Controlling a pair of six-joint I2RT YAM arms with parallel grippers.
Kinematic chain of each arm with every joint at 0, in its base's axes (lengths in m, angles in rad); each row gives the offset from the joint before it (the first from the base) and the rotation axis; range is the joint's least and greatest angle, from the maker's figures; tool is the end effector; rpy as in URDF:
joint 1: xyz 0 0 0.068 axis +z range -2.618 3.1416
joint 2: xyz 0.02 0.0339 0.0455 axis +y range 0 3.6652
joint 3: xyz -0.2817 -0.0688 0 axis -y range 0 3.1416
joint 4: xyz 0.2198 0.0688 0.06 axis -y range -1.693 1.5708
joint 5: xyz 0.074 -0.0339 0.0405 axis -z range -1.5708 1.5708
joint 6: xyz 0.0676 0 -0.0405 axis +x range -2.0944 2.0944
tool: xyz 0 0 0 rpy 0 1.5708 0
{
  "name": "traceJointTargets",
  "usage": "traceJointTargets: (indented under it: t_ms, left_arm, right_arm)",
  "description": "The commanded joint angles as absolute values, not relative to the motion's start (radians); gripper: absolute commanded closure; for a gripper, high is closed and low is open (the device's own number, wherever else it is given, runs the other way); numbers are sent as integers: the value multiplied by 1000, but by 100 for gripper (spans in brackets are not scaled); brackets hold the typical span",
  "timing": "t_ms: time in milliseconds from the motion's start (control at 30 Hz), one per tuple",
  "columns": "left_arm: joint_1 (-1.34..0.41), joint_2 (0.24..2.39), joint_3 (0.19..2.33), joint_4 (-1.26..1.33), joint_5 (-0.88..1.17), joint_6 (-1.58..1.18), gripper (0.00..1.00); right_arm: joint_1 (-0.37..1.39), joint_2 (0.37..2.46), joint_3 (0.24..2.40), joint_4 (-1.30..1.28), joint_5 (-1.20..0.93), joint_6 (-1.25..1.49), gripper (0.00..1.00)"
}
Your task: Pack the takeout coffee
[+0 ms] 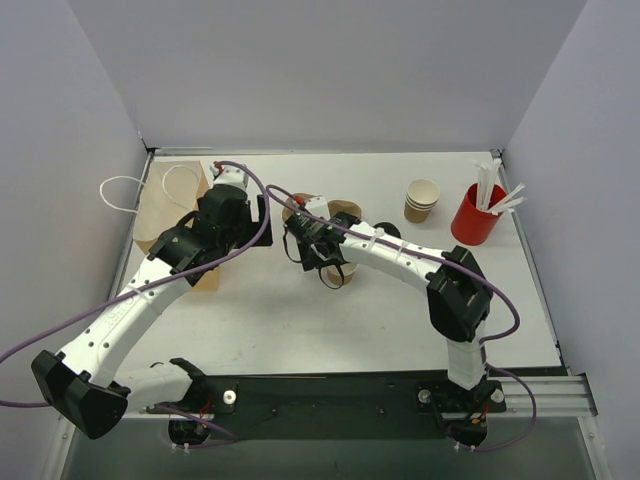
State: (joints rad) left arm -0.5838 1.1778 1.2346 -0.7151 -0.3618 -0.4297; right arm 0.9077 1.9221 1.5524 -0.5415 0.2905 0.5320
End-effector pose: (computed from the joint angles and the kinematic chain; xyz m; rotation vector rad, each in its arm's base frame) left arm 0.2107 -0.1105 0.3622 -0.0273 2.1848 -0.1704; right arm 0.2791 0.3259 0.2449 -0.3366 2.4269 0.2831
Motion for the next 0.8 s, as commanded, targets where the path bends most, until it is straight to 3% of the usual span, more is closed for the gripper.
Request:
traceJointTargets:
  t_ms: [0,300,400,567,767]
  left_arm:
    - [-575,1144,1261,-692,-354,-419,3]
    - [-574,1144,1290,-689,-345,-403,3]
    - [-572,1147,1293,-686,-338,-400,3]
    - [-569,1163,1293,-680,-318,-396,3]
    - [-566,1175,1301,-680,-308,-391,3]
  right_arm:
    - [893,1819,1591,-560,278,531,50]
    - [804,1665,1595,-572,238,505,46]
    - [701,1606,1539,-566,235,486,45]
    - [551,1585,1457,-497,247,404,37]
    - [405,1633,1347,-330,89,388,28]
